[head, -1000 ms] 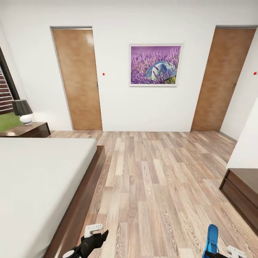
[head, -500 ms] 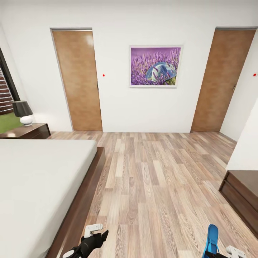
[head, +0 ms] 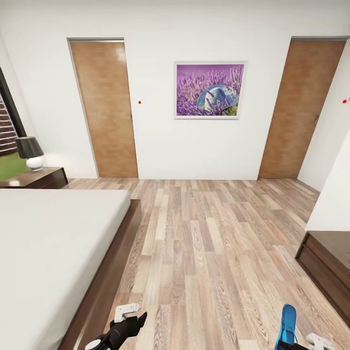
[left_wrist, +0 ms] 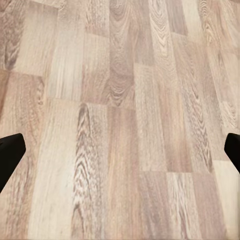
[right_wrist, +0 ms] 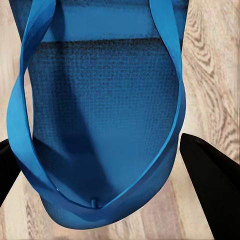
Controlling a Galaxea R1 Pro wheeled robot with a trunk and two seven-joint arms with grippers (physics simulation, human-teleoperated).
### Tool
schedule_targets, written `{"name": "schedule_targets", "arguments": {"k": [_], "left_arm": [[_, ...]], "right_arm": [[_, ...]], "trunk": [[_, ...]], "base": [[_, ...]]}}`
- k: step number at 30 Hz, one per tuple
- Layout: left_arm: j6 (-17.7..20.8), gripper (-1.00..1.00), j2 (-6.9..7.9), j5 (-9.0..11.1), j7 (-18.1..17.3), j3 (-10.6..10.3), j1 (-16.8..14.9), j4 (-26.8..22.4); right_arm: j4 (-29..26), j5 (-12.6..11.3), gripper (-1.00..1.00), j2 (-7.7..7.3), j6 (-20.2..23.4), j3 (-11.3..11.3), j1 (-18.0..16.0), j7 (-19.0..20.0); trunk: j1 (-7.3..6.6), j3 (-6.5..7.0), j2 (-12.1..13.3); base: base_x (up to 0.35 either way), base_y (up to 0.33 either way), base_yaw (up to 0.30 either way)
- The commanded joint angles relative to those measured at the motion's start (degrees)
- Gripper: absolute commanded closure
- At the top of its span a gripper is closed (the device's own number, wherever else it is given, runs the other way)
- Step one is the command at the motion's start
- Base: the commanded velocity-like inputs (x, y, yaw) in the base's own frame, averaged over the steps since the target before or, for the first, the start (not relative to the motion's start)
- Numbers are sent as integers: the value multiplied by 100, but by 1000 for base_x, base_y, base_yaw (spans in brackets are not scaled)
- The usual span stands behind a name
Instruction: In the bedroom, move the book from the bed onto either nightstand, and place the two sandals side by side next to the bed.
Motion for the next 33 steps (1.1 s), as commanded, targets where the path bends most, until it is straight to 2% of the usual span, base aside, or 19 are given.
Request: {"name": "schedule_targets", "arguments": {"k": [1, 11, 33], "left_arm": [[21, -100, 1, 57, -11, -5, -2, -5], [21, -100, 1, 57, -11, -6, -2, -6], [21, -100, 1, 56, -11, -10, -2, -5]], "right_arm": [[0, -61, 100, -1, 13, 47, -3, 17], [0, -61, 100, -2, 13, 44, -3, 17], [0, -61, 100, -2, 13, 41, -3, 17]], "trunk": [[-1, -6, -3], [-1, -6, -3], [-1, -6, -3]], "base": [[0, -217, 0], [0, -69, 49], [0, -12, 257]]}}
